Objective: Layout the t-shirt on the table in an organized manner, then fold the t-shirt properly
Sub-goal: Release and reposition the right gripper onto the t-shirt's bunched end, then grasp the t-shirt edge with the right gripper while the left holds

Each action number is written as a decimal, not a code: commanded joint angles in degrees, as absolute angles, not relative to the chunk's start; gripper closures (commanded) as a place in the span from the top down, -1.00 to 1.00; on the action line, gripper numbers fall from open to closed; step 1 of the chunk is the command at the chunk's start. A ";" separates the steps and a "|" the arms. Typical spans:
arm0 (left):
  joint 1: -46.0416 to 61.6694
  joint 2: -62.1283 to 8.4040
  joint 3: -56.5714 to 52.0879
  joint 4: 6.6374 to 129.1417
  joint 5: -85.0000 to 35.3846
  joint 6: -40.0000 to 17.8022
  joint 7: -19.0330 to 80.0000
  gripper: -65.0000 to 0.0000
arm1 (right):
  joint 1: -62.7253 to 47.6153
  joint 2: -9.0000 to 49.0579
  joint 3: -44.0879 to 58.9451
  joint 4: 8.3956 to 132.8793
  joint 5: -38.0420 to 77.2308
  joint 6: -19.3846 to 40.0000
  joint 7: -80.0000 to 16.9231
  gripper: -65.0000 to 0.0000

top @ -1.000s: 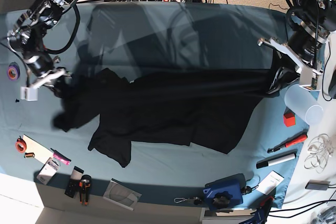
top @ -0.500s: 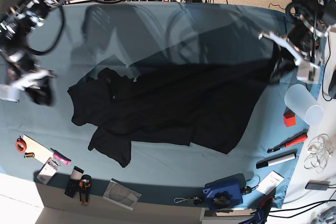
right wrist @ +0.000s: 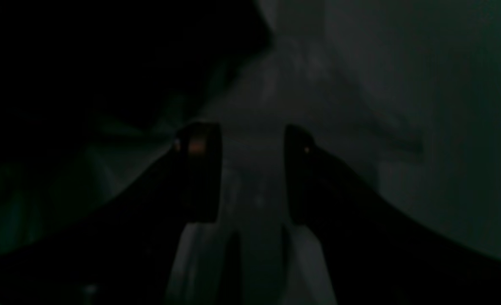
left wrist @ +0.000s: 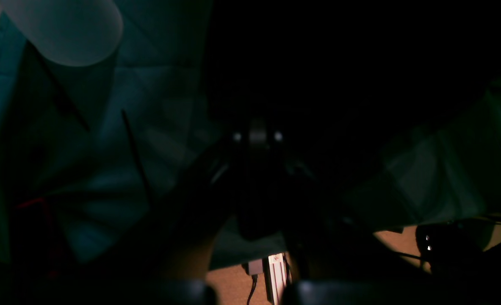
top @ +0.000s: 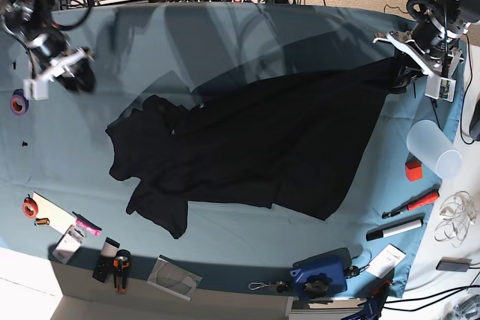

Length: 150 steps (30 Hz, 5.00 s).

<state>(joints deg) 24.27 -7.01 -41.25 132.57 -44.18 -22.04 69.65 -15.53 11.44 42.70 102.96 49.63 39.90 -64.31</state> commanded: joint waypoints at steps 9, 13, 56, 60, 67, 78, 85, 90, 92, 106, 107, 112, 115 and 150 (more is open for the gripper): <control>24.43 -7.49 -41.36 133.34 -45.84 -22.50 67.92 -1.00 | -9.21 10.66 26.65 103.74 38.00 40.00 -54.08 -0.25; 24.43 -7.51 -41.36 133.34 -46.15 -22.50 67.88 -1.00 | -4.29 10.55 18.41 103.79 19.14 40.00 -52.14 -0.31; 23.62 -7.49 -41.36 133.34 -46.72 -22.52 65.98 -1.00 | 10.79 13.17 36.64 57.47 66.15 40.00 -67.88 -0.32; 23.64 -7.51 -41.36 133.34 -46.72 -22.52 66.00 -1.00 | 10.81 12.36 33.12 57.47 62.65 40.00 -68.53 -0.32; 23.64 -7.49 -41.36 133.34 -46.72 -22.52 66.00 -1.00 | 10.83 11.79 32.99 57.82 61.87 40.00 -68.58 -0.80; 23.64 -7.49 -41.36 133.34 -46.72 -22.50 66.00 -1.00 | 10.79 12.05 37.63 72.36 67.11 40.00 -73.65 -1.00; 23.64 -7.49 -41.36 133.34 -46.74 -22.50 65.95 -1.00 | 10.72 14.59 42.33 82.83 66.11 40.00 -80.00 -0.62; 23.64 -7.51 -41.36 133.34 -46.74 -22.50 65.95 -1.00 | 8.29 17.72 42.33 82.78 61.56 40.00 -80.00 -0.04; 23.64 -7.51 -41.36 133.34 -46.74 -22.50 65.95 -1.00 | 6.17 18.00 42.65 82.78 61.19 39.70 -80.00 -0.04; 23.64 -7.49 -41.36 133.34 -47.59 -22.50 65.98 -1.00 | -0.93 16.03 43.18 82.76 52.88 36.53 -72.10 -0.04; 23.64 -7.49 -41.36 133.34 -47.59 -22.50 66.00 -1.00 | -0.95 16.01 42.22 82.76 52.90 36.53 -71.99 -0.04; 23.64 -7.49 -41.36 133.34 -47.59 -22.52 65.98 -1.00 | -0.93 14.48 36.38 82.76 51.55 35.99 -69.52 -0.04; 23.64 -7.49 -41.36 133.34 -47.57 -22.52 66.00 -1.00 | -0.97 11.22 34.30 82.76 43.77 31.68 -63.48 -0.04; 23.68 -7.49 -41.36 133.34 -47.57 -22.55 65.93 -1.00 | 6.81 5.26 33.80 82.76 42.24 33.17 -59.61 -0.78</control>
